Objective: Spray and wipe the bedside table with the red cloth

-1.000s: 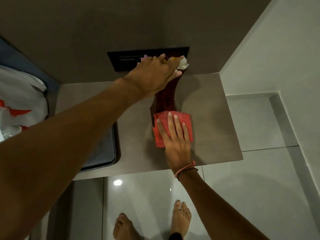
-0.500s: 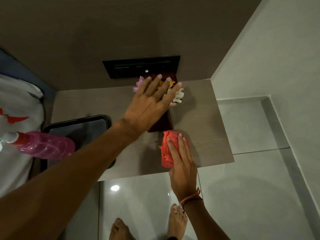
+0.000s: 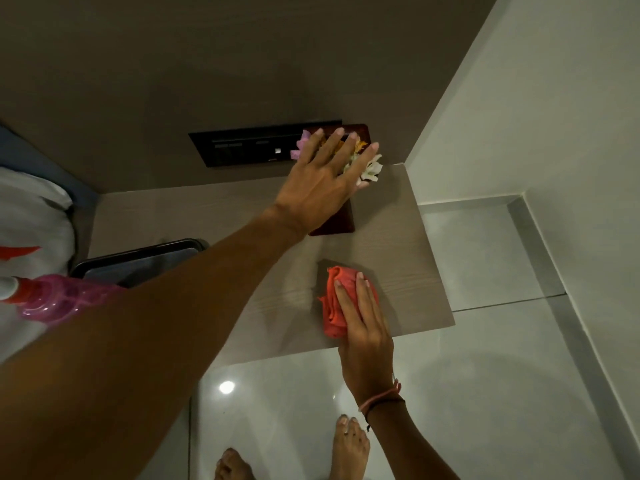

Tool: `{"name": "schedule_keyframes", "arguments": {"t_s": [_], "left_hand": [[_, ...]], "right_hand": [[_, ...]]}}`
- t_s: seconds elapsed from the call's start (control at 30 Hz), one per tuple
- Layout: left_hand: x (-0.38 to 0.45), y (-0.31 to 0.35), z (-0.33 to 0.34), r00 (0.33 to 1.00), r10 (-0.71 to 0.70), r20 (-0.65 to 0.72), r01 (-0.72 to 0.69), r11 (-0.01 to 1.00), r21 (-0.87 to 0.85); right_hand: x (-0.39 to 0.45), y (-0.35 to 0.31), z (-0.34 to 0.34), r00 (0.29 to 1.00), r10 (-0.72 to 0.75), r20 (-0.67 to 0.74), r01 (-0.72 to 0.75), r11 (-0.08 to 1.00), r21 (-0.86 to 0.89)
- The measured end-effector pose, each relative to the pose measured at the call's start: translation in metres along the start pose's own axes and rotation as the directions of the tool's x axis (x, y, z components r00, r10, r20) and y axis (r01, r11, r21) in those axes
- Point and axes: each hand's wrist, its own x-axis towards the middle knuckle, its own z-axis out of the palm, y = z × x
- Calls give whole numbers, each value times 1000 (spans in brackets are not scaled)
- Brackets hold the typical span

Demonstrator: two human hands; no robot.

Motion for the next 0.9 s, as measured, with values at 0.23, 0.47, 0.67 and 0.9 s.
{"name": "schedule_keyframes", "arguments": {"t_s": [0.23,0.47,0.67,0.9], "left_hand": [[-64,-25,-10,962,-230,-146,211,968,-133],[-218,-30,15,889,-455,54,411,740,-532],[-271,-24,28,684,-451,573,399,-427,-812],[-298,-71,56,307,-732,608,464,-443,-767]], "right_hand": [[9,-15,-17,994,75,79,-89,977,194],[45,-71,-17,852,395,344,-502,428,752],[72,-136,10,586,152,796,-798,-66,599],[96,-200,65,454,168,875,-880,235,412]]}}
